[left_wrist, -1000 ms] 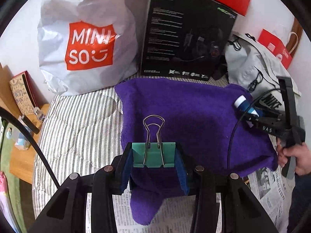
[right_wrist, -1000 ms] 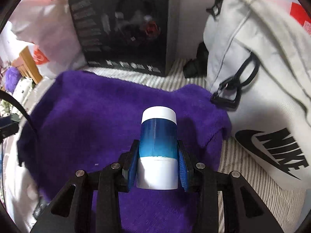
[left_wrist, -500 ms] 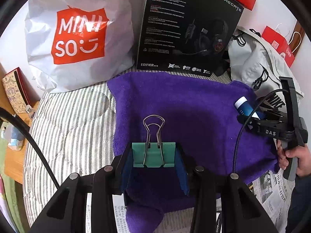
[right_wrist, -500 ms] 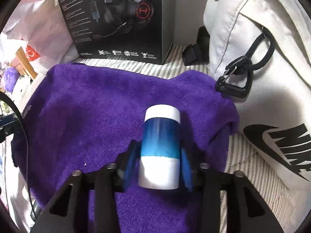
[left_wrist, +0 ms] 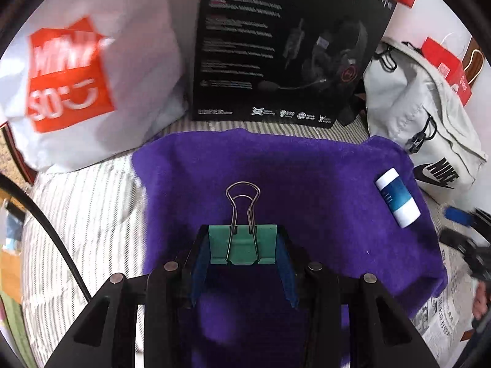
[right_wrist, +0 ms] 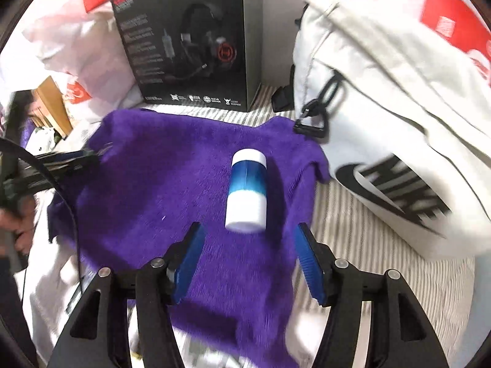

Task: Organize rigid objects
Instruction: 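Lower the green clip onto the purple towel and open the left tool, then grasp the white tape roll with the left tool while the right tool grasps the gold Grand Reserve bottle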

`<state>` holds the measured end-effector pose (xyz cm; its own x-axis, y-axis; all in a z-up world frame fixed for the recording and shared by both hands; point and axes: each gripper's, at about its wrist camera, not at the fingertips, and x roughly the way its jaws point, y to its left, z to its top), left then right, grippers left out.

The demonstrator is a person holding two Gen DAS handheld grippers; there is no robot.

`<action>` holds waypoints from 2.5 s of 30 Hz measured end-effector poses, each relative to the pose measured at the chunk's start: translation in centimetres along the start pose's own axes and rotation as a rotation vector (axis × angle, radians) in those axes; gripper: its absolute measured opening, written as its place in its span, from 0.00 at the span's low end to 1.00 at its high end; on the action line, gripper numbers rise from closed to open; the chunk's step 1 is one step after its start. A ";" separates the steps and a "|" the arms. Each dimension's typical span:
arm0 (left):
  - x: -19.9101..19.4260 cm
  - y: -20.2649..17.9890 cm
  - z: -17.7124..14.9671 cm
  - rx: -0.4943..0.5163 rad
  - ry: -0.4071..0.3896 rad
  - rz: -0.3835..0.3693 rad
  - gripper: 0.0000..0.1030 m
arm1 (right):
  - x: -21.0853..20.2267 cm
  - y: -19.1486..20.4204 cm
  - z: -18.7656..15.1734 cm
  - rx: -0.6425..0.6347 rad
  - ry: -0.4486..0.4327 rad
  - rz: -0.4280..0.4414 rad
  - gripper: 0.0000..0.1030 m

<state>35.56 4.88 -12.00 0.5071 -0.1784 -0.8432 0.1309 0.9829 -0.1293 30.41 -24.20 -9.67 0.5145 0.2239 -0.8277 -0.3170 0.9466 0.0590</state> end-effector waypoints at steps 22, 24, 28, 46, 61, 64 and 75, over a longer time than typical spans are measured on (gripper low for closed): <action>2.5 -2.4 -0.4 0.089 0.076 0.117 0.56 | -7.0 -0.1 -6.8 0.115 -0.021 0.081 0.62; 2.2 -2.6 -1.0 0.082 0.084 0.126 0.56 | -7.4 0.2 -7.0 0.123 -0.024 0.079 0.62; -0.8 -2.8 -2.9 0.058 0.059 0.107 0.54 | -8.7 0.8 -6.9 0.126 -0.053 0.084 0.62; -7.0 -5.3 -13.8 0.143 0.053 -0.019 0.48 | -11.1 2.2 -10.5 0.190 -0.128 0.077 0.66; -4.7 -5.2 -13.5 0.187 0.057 0.059 0.27 | -7.4 2.6 -11.4 0.167 -0.044 0.071 0.66; -4.8 -4.9 -13.5 0.160 0.033 0.049 0.26 | -5.8 3.6 -11.4 0.144 -0.017 0.087 0.66; -7.2 -1.2 -16.4 0.075 0.008 0.046 0.26 | -0.3 8.0 -11.3 0.040 0.059 0.097 0.65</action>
<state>17.77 5.71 -14.35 0.5075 -0.1330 -0.8513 0.1715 0.9838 -0.0515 18.70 -19.32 -15.28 0.4345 0.3020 -0.8485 -0.3307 0.9298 0.1616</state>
